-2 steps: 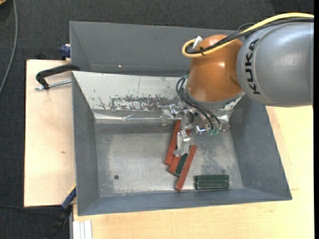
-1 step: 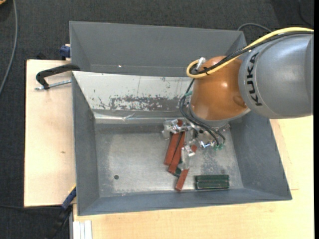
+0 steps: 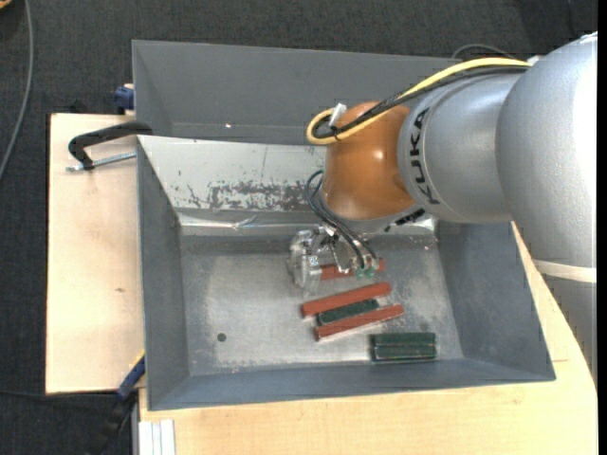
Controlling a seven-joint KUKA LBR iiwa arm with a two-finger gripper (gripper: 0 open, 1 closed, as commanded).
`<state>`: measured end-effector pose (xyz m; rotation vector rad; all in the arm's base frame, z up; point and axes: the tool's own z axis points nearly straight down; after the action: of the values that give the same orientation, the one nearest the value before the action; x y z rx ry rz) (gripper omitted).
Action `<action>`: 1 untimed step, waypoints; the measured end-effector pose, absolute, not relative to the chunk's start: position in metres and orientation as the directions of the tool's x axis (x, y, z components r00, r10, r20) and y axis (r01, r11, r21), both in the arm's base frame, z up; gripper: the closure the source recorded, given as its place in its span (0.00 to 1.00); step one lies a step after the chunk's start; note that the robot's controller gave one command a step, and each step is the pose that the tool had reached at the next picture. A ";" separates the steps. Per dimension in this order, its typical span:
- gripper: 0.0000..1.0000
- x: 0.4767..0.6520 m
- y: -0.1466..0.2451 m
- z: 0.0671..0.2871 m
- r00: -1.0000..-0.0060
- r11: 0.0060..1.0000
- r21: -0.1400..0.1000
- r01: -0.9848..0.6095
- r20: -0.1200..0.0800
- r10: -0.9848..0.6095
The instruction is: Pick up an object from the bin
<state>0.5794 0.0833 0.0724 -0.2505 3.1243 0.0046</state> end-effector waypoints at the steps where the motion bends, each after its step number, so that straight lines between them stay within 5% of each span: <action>1: 0.00 0.579 0.083 0.072 -0.987 0.987 0.002 -0.159 -0.005 -0.159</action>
Offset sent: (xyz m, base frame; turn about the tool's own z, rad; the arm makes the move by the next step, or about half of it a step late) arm 0.0000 0.0000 0.0000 0.0000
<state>0.5790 0.0827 0.0719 -0.2498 3.1267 0.0031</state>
